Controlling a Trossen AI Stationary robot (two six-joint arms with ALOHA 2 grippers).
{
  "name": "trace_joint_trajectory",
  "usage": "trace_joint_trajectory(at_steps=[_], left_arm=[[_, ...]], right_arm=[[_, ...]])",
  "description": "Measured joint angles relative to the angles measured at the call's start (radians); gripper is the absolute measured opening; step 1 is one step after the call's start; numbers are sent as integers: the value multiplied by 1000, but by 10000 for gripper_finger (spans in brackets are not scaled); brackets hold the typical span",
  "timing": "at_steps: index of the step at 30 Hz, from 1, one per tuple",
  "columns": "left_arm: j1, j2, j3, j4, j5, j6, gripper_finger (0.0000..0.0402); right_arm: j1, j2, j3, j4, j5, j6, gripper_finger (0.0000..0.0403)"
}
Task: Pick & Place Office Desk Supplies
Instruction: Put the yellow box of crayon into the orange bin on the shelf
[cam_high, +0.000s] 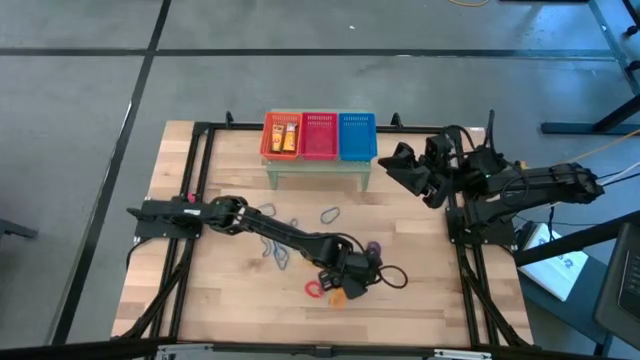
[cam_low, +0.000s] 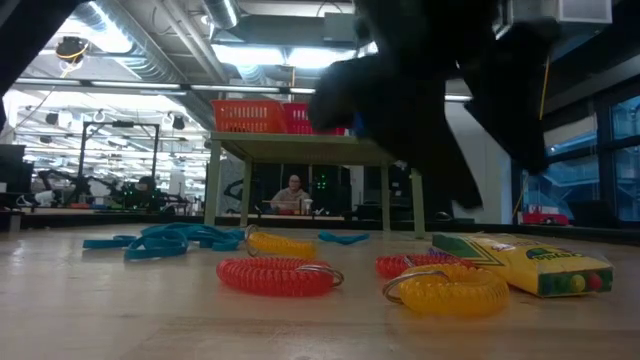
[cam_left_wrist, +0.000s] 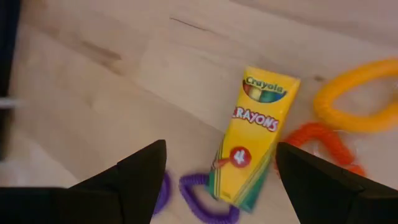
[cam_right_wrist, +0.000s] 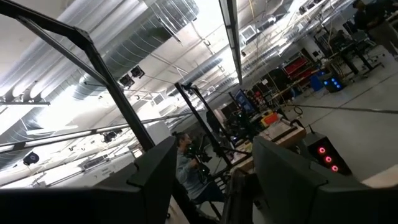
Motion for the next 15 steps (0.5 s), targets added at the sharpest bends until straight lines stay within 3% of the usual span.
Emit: trace_joint_trajectory(at_steps=[15], left_arm=[[9,58,0,20,29,32,296]], right_arm=[[0,84,0,37,27,82,213]])
